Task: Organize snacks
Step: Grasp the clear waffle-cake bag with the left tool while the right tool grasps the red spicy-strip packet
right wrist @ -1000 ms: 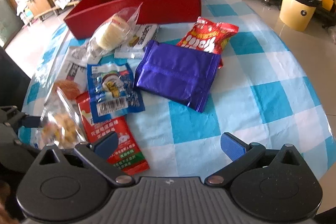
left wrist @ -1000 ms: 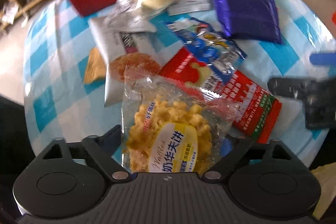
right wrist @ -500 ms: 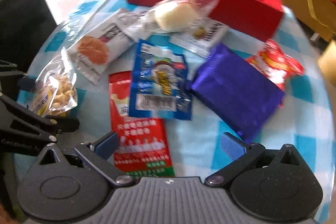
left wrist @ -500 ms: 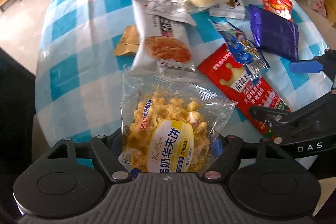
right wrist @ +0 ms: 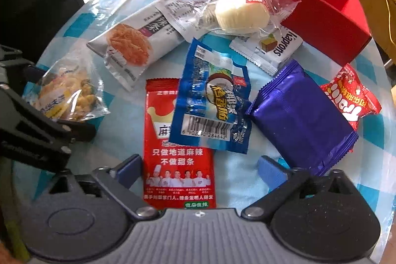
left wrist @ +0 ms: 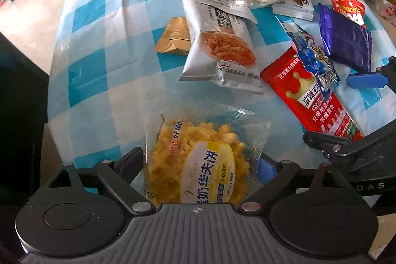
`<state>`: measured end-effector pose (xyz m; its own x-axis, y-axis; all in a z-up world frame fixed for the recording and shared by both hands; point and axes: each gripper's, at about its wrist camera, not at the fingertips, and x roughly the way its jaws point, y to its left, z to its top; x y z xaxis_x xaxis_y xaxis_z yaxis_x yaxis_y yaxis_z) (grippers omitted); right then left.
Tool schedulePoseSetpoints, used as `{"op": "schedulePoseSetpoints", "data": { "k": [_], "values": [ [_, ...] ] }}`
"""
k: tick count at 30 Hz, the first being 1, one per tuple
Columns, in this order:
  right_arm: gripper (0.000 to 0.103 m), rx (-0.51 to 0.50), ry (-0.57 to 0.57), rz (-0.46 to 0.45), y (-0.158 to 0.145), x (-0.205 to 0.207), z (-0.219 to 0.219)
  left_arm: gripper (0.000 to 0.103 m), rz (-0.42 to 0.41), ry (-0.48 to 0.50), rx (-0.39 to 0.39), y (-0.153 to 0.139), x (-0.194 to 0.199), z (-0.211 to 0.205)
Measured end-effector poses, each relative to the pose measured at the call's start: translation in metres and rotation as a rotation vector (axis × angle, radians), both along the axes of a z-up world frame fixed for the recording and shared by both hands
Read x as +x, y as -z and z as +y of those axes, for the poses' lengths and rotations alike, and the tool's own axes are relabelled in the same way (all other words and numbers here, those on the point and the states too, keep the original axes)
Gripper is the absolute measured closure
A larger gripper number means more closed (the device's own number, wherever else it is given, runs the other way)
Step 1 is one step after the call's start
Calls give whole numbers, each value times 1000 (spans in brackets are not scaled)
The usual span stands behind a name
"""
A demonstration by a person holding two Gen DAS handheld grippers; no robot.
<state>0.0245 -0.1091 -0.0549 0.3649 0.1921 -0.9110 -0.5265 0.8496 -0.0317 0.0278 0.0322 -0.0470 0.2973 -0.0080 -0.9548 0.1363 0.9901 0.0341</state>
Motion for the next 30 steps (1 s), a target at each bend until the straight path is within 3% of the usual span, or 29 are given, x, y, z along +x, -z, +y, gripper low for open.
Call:
{"op": "schedulePoseSetpoints", "data": {
  "k": [2,5,7,16,17,19,21,22,24,28,30],
  "values": [
    [30,5,-18,-12,-5,-7,0,8,-1,1,-4,1,0,1],
    [50,24,-5,-11,-10,-8,1,17,-16,2,-14,-3,-3,3],
    [53,38,6,0,-13,-7,-1,22,-23,-8,-21,-6,-5,4],
    [59,129,55,30,-25,-32,-21,23,-34,-52,-65,-15,-11,11],
    [74,158,59,43,-28,-36,-24,23,-38,-50,-76,-17,-12,10],
    [88,222,87,94,-29,-39,-30,23,-40,-49,-83,-19,-13,8],
    [89,219,117,121,-23,-35,-33,23,-26,-50,-89,-17,-12,7],
    [96,200,115,116,-21,-34,-32,23,-16,-52,-93,-15,-11,6],
    [90,176,101,63,-27,-38,-31,23,-4,-53,-101,-13,-11,7],
    [31,73,-70,29,-27,-44,-23,22,-6,-48,-97,-13,-13,6],
    [28,3,-181,0,-22,-41,-17,22,-3,-45,-101,-13,-15,5]
  ]
}}
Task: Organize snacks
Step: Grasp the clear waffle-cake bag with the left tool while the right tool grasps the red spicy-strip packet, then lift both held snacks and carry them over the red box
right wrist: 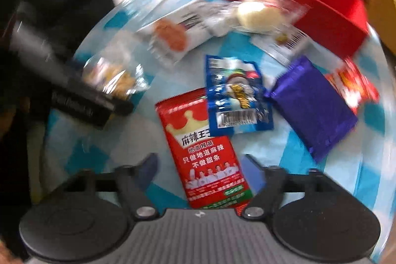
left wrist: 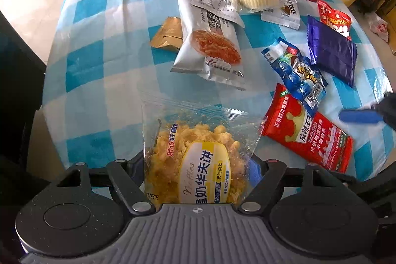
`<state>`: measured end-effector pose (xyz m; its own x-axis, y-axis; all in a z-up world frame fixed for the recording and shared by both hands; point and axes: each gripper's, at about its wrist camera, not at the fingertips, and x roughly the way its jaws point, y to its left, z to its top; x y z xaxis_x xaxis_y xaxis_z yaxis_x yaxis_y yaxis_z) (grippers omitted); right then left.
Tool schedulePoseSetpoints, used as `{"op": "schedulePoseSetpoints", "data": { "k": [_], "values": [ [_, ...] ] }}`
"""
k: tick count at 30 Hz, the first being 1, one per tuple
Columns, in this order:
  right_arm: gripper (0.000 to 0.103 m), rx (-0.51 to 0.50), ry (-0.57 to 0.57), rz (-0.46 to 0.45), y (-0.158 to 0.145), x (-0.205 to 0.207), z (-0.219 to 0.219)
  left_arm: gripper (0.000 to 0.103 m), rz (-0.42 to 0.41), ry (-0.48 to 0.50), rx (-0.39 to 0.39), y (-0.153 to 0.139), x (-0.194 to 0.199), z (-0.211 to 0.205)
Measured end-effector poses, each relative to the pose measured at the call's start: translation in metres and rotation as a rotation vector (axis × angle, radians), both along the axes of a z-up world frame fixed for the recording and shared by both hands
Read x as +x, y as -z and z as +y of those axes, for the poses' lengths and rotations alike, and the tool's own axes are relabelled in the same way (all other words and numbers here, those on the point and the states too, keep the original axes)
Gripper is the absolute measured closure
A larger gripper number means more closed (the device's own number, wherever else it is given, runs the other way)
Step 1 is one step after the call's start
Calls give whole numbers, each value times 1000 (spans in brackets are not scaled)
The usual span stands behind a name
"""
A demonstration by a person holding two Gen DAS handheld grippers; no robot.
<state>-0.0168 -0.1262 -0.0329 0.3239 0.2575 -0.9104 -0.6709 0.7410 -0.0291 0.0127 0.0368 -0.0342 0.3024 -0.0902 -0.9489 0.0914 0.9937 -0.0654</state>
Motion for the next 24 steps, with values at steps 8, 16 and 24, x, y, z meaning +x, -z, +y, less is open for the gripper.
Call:
{"op": "schedulePoseSetpoints", "data": {
  "k": [8,16,24],
  "values": [
    [43,-60,-36,48,16,11,6,22,13,17,1,4,2,0],
    [59,-9,22,110,4,-5,8,22,-3,24,-12,1,-2,0],
    [60,95,129,65,-21,-21,-17,24,-25,-21,-57,-8,-6,10]
  ]
}}
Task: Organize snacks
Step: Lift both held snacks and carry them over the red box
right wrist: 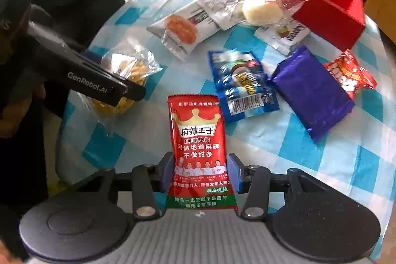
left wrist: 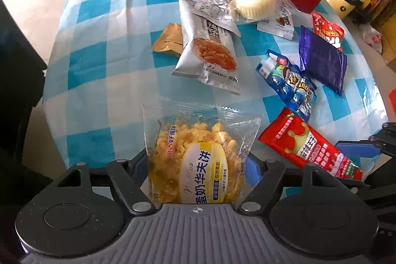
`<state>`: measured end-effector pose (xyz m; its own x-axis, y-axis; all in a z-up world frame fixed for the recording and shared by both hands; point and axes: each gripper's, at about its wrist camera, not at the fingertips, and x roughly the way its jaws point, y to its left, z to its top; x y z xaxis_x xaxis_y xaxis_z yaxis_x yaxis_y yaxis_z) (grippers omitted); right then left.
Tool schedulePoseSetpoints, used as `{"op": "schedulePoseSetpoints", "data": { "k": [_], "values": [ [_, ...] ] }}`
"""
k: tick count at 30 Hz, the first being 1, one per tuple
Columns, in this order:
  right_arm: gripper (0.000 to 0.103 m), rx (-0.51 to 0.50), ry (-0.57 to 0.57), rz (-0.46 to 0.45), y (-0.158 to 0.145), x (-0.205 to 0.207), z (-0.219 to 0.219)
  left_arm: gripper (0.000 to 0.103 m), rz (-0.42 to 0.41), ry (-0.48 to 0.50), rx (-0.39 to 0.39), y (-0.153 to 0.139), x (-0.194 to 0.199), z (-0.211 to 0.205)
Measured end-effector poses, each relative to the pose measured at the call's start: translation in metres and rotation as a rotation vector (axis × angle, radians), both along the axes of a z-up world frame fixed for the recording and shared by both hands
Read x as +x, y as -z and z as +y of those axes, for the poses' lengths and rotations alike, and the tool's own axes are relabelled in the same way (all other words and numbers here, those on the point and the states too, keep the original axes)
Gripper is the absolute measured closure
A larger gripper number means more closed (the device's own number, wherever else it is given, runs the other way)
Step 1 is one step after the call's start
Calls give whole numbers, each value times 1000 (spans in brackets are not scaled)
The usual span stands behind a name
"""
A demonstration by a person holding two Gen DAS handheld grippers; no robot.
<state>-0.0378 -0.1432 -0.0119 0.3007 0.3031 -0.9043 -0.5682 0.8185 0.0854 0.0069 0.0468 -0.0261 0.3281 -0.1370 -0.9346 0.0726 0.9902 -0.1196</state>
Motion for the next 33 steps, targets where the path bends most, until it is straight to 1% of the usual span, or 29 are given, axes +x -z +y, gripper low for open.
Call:
{"op": "schedulePoseSetpoints", "data": {
  "k": [2,3,4,5,6,9,11,13,15,16,17,19,20,25,31,33],
  "values": [
    [60,-7,12,-13,1,-1,-1,24,-3,-5,13,0,1,-1],
    [60,-28,19,-18,8,1,3,24,0,-4,23,1,2,-3],
    [60,-42,11,3,18,6,10,24,4,-1,35,3,3,-5],
    [57,-46,3,22,24,8,12,24,8,4,44,4,3,-8],
    [56,-44,1,6,28,10,16,24,10,13,51,5,3,-9],
    [46,-49,-38,-17,27,13,23,23,11,28,74,7,3,-15],
    [34,-47,-40,-4,30,18,27,22,14,34,88,10,4,-16],
    [27,-50,-48,-14,33,20,32,22,25,38,102,13,4,-16],
    [34,-104,-67,-48,34,18,38,21,34,45,119,16,3,-16],
    [42,-127,-85,-65,35,14,39,21,42,50,130,18,2,-17],
    [51,-129,-91,-62,34,11,38,21,52,55,136,21,2,-17],
    [56,-126,-83,-37,31,11,33,22,44,64,140,21,0,-17],
    [58,-106,-65,-17,29,11,30,22,43,63,136,20,0,-17],
    [59,-27,-9,1,19,3,15,23,37,23,88,12,-1,-8],
    [60,76,57,-41,-6,-9,0,23,7,7,31,-4,-9,-7],
    [60,88,68,-64,-12,-9,-2,24,-1,8,20,-9,-8,-8]
  ]
}}
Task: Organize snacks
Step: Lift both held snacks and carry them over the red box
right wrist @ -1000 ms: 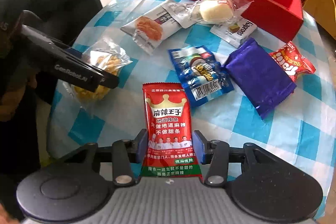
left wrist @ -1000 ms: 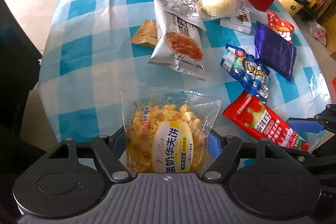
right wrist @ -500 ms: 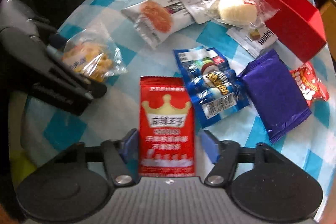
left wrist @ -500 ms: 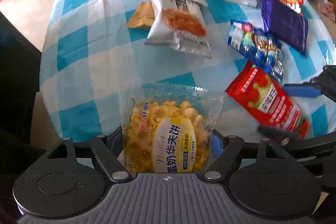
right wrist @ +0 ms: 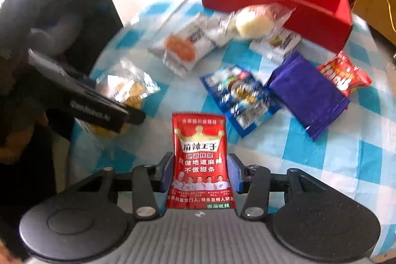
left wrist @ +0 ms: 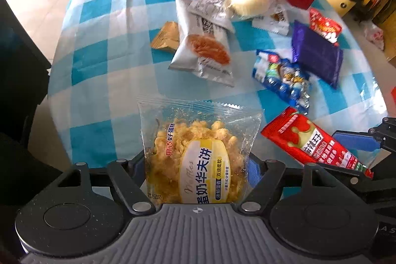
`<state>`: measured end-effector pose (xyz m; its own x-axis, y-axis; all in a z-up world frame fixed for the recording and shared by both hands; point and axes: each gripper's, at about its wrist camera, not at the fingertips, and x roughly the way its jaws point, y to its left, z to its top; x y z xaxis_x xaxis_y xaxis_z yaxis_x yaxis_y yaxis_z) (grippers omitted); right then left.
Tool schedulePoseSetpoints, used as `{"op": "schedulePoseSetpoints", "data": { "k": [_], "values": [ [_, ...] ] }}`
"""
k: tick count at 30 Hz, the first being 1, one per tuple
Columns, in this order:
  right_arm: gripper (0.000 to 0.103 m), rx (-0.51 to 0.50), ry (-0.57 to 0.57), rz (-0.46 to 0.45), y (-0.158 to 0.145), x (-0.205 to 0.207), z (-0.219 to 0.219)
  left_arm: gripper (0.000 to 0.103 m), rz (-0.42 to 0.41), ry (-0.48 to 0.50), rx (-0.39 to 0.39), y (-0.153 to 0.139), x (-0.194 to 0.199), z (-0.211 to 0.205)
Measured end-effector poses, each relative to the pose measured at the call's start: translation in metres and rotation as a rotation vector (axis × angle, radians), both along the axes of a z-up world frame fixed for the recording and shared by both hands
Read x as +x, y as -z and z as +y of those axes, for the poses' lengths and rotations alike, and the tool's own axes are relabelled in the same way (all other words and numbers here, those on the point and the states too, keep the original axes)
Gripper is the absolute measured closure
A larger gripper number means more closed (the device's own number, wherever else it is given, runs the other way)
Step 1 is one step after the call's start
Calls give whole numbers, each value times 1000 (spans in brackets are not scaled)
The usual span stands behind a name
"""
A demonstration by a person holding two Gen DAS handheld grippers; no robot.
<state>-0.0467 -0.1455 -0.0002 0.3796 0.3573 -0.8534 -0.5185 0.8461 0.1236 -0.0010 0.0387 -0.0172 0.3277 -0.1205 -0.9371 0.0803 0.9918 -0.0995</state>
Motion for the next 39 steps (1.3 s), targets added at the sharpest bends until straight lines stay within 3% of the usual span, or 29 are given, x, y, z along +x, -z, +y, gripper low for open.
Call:
{"op": "schedulePoseSetpoints", "data": {
  "k": [8,9,11,15,18,20,23,26,36,38,39],
  "values": [
    [59,-109,-11,50,38,22,15,24,41,33,83,17,6,-12],
    [57,-93,-14,58,39,26,15,24,42,33,86,19,7,-12],
    [36,-72,-6,89,43,34,13,23,50,30,77,22,8,-11],
    [29,-154,-77,56,46,25,30,23,61,34,77,25,8,-9],
    [29,-104,-52,97,45,27,28,23,57,34,70,26,8,-8],
    [44,-155,-36,67,47,28,32,23,60,35,72,28,9,-7],
    [56,-201,-61,37,44,23,36,23,54,37,71,25,8,-8],
    [60,-120,-22,82,33,25,24,23,30,31,47,17,5,-7],
    [63,58,47,-11,-19,4,-3,23,-63,-1,-12,-25,-1,-3],
    [77,44,50,-18,-18,5,-1,23,-77,8,-2,-29,-1,-6],
    [78,44,59,-4,-14,9,-2,23,-80,12,8,-29,0,-8]
  ]
}}
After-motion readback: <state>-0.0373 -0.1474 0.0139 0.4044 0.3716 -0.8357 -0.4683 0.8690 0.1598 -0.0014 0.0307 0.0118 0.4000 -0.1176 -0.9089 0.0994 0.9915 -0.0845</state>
